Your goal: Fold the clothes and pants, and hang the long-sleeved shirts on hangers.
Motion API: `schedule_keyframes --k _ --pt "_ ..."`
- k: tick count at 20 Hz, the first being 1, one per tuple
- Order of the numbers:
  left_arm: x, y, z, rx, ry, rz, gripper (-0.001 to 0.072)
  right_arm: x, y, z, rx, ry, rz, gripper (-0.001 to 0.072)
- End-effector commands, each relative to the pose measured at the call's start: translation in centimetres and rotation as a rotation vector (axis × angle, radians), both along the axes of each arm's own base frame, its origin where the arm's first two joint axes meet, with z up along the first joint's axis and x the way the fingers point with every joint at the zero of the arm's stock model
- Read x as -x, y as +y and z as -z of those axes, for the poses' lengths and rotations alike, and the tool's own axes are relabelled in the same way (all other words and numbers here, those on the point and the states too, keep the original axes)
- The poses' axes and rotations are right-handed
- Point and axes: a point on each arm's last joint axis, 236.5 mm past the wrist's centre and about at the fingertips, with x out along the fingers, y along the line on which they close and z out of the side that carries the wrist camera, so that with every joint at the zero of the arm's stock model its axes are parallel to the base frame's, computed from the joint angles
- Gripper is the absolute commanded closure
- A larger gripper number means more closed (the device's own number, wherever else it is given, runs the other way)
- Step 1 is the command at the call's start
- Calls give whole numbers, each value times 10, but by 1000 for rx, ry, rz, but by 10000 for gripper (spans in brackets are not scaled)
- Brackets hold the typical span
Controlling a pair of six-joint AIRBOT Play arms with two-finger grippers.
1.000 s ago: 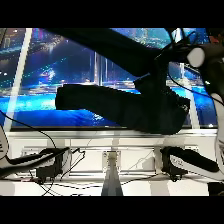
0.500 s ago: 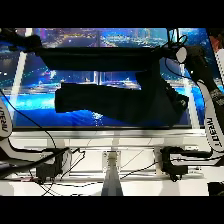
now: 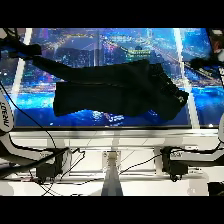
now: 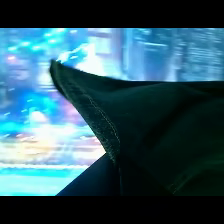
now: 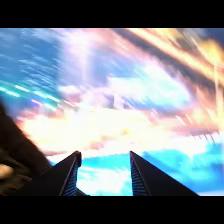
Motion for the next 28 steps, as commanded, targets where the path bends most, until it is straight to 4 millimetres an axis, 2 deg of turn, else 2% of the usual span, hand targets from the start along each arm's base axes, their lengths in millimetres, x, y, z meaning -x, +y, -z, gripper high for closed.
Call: schedule_keyframes --k 1,4,7,9,11,12,13,16,17,18,20,22,23,25,28 --pt "0 -11 0 19 3 23 681 22 -17 8 -84 47 43 358" --pt "2 -11 1 19 10 23 681 46 -36 16 -104 110 95 359" --pt "3 -13 2 21 18 28 681 90 -48 42 -197 270 158 359" --pt "4 -17 3 14 26 53 680 125 -45 62 -314 392 204 359" --pt "10 -22 6 1 52 99 680 146 -33 75 -461 437 233 359" --pt "13 -32 6 20 61 137 680 152 -24 80 -542 433 241 359" --pt "13 -55 2 82 47 203 681 156 -17 86 -611 423 252 359" --pt "8 -155 -36 368 -91 433 682 168 11 103 -782 413 262 358" --pt "7 -178 -46 421 -128 480 682 170 24 109 -826 405 236 356" --pt "6 -191 -50 431 -151 508 682 168 33 115 -855 387 226 356" --pt "4 -200 -47 399 -156 525 681 151 54 119 -930 293 203 349" --pt "6 -202 -42 378 -143 535 681 126 56 121 -964 171 241 131" --pt "5 -202 -40 376 -139 535 681 116 52 123 -949 133 265 83" --pt "4 -195 -37 354 -135 529 681 106 46 125 -903 103 276 85" --pt "1 -167 -22 224 -106 508 681 99 32 125 -843 77 279 88"
